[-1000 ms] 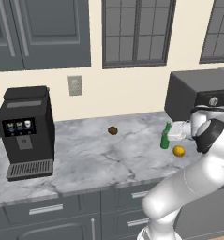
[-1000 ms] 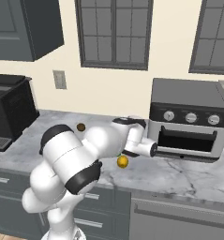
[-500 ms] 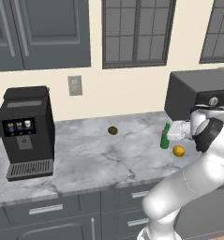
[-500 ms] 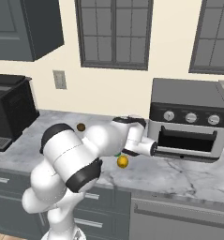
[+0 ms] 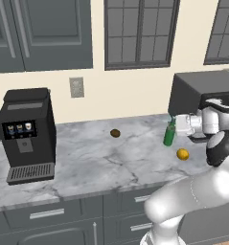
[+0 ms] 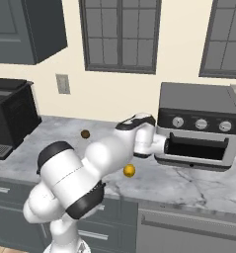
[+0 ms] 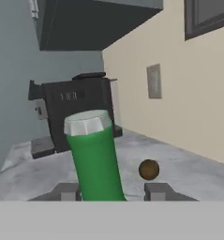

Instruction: Place the beer on the top shelf of the fridge to keep it out of children's reach, and place the lemon and kiwi on lower shelves for easy access.

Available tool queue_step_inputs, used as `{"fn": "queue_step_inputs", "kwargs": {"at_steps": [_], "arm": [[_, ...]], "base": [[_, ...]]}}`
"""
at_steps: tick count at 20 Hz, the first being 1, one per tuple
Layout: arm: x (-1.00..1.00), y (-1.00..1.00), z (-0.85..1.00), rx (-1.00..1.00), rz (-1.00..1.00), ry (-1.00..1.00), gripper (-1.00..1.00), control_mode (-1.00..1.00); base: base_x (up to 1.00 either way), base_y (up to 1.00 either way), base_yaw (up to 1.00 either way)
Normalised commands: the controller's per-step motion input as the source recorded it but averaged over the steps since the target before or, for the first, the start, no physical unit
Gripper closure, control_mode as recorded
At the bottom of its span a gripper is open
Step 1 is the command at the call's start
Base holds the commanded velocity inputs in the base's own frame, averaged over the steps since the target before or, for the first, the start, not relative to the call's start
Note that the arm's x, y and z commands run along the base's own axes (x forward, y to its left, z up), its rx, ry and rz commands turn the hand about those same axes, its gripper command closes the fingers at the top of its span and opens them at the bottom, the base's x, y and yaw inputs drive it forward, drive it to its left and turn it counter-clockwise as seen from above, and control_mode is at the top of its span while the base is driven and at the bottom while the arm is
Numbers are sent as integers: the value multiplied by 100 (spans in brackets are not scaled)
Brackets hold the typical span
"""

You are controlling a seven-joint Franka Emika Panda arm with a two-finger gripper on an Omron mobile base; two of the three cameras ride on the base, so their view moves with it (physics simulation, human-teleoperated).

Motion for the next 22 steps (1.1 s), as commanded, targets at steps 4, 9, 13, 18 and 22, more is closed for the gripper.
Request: {"fn": "queue_step_inputs", "kwargs": {"at_steps": [4, 9, 13, 18, 22], "arm": [[-58, 76, 99, -2, 6, 0, 100, -100], [-85, 98, 76, -8, 0, 0, 100, -100], [-88, 98, 69, -7, 0, -2, 100, -100], [-58, 58, 55, -9, -4, -7, 100, -100], [-45, 11, 46, -2, -6, -9, 100, -100]], "base": [[0, 0, 0], [0, 0, 0], [0, 0, 0], [0, 0, 0], [0, 0, 0]]}}
